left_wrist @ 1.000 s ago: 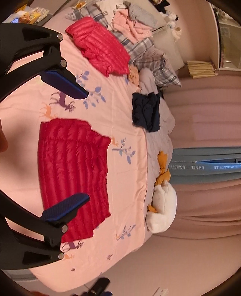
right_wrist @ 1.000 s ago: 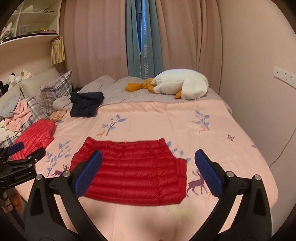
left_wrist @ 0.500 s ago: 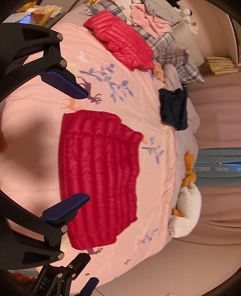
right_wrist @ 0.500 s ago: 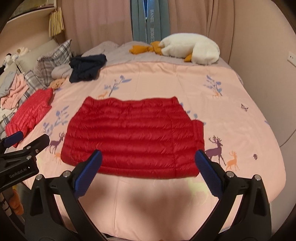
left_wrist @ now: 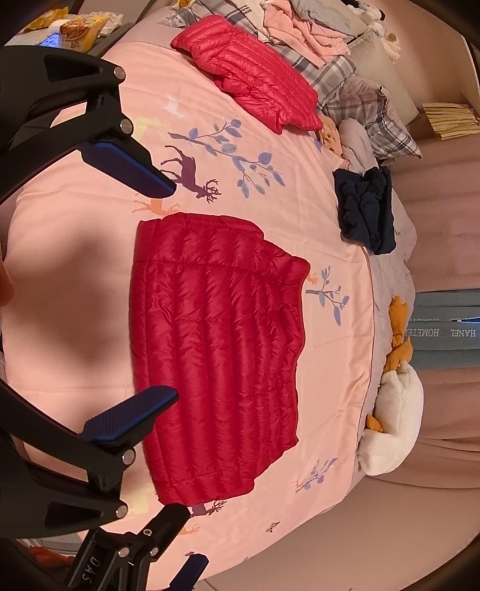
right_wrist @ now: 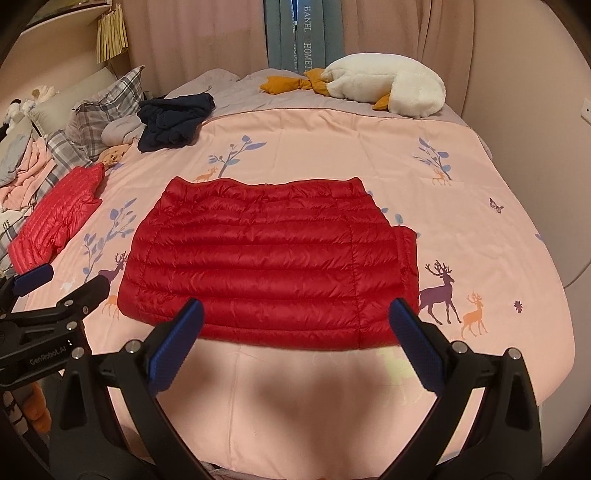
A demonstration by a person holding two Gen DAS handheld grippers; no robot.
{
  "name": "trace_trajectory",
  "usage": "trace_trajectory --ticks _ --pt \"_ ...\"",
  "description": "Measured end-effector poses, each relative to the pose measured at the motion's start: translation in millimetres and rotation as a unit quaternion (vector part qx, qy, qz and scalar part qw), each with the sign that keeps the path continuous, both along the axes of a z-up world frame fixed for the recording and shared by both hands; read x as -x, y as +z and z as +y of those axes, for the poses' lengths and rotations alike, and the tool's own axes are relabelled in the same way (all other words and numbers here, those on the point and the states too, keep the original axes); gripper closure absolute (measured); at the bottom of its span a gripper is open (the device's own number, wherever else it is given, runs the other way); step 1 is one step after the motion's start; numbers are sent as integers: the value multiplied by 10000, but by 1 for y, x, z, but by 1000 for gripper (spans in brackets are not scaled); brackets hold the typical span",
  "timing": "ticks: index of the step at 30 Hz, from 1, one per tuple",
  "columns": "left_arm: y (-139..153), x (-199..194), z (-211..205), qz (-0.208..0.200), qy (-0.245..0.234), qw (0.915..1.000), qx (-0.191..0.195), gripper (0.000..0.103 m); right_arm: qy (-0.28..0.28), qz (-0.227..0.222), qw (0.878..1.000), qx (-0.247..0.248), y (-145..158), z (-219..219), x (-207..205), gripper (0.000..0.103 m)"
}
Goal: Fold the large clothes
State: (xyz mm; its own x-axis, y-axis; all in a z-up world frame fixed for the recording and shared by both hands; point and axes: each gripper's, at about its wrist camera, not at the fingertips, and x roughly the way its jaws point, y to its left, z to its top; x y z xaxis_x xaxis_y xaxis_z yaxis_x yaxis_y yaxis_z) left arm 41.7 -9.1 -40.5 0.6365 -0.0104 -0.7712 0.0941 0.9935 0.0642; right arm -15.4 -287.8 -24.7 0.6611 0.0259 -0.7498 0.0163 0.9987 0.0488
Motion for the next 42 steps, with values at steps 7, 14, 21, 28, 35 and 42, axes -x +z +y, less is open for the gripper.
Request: trace_trajectory --ticks 7,14,21,28,35,42 --pt "0 -1 -1 -16 -16 10000 -10 1 6 -6 10000 26 0 1 0 2" --pt "0 -2 -1 -11 -19 10000 -16 1 5 1 10000 39 1 1 -1 2" --pt "0 -2 -1 0 -28 10000 -9 1 10 22 10000 26 0 0 -2 2" --pt "0 -3 -1 5 -34 10000 -14 1 2 20 10000 38 0 0 -2 2" --pt "-2 -3 -1 24 -34 10000 -6 1 14 25 10000 58 -1 1 -3 2" --pt "-2 -4 -1 20 -30 10000 -10 1 5 23 10000 58 -3 1 -3 2"
